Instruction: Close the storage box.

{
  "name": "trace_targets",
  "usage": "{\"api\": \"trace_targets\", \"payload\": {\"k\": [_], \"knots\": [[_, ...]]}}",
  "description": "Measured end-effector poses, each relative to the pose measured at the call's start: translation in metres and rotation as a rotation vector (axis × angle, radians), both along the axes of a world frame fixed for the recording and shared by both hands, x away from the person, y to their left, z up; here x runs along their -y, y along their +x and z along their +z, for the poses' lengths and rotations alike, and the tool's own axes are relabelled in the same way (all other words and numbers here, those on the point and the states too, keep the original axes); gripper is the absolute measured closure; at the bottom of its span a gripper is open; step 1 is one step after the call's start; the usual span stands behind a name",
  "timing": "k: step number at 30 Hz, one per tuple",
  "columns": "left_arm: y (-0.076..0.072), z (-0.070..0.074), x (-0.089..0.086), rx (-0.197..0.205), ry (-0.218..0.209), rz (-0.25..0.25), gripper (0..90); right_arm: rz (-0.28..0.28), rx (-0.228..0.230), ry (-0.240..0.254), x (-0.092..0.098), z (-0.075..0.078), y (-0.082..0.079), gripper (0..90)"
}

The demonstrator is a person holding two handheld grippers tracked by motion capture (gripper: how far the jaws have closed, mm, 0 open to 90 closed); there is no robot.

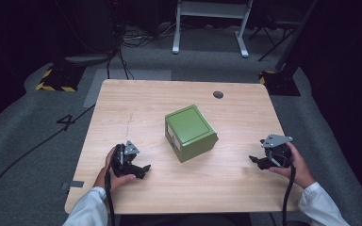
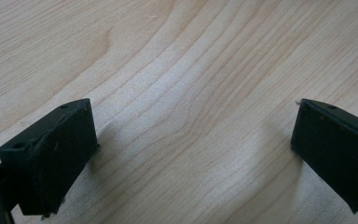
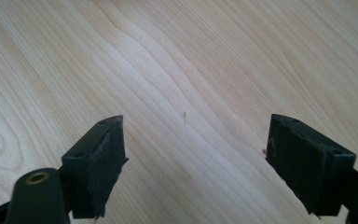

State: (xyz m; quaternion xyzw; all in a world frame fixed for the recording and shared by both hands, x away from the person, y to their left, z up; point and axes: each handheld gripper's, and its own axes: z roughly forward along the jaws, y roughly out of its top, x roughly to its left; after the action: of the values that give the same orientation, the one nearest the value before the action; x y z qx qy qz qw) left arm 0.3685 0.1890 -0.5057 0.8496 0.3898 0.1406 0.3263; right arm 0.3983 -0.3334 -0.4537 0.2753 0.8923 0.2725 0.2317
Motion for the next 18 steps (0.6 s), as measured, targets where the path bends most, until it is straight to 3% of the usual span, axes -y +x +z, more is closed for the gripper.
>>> {"api": "trace_targets", "payload": {"k": [11, 18], "knots": [[-0.001, 0.000, 0.000, 0.000, 0.000, 0.002, 0.4, -0.065, -0.012, 0.055, 0.028, -0.015, -0.013, 19.6], [-0.001, 0.000, 0.000, -0.001, 0.002, -0.002, 0.4, -0.131, -0.041, 0.131, 0.055, -0.029, -0.021, 19.2]]}}
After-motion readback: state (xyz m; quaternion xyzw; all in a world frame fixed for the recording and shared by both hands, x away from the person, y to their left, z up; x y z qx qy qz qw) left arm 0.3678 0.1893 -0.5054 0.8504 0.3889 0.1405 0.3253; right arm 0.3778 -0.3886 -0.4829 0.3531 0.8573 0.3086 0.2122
